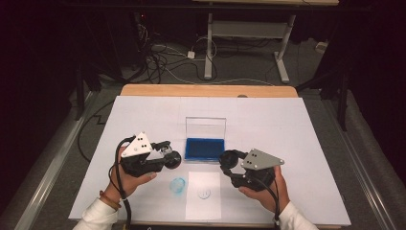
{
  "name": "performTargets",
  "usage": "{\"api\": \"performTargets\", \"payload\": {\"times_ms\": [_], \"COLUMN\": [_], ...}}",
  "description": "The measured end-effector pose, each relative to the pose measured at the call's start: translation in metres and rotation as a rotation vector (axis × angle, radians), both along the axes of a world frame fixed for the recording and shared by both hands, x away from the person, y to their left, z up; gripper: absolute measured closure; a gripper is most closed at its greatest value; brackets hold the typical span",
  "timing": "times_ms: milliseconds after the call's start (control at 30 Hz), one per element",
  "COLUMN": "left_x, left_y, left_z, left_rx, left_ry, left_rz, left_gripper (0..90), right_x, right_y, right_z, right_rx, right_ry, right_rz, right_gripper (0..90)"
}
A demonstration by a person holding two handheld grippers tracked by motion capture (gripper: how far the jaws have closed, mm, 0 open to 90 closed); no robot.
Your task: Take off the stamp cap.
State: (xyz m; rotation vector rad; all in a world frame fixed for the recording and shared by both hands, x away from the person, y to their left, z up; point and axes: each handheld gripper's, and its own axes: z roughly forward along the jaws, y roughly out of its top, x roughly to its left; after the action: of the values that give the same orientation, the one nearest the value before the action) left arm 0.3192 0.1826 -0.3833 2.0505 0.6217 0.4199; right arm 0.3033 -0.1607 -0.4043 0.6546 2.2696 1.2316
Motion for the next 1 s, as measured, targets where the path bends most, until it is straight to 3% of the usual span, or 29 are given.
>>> {"api": "performTargets", "payload": {"times_ms": [733,1000], "left_x": [0.005,0.011], "left_y": [-0.004,-0.012], "left_z": [-0.008,-0.006], "left_rx": [0.060,0.069], "left_ry": [0.001,-0.003], "left_rz": [0.021,0.010], "left_gripper": [55.0,55.0], "right_x": [-0.023,-0.027], "right_y": [-0.041,-0.054], "right_z": [-0.009,-0.014], "right_rx": [-0.015,-0.018], "right_ry": [-0.030,-0.012], "right_rz": [-0.051,-0.080], "right_gripper": [38.9,38.9]}}
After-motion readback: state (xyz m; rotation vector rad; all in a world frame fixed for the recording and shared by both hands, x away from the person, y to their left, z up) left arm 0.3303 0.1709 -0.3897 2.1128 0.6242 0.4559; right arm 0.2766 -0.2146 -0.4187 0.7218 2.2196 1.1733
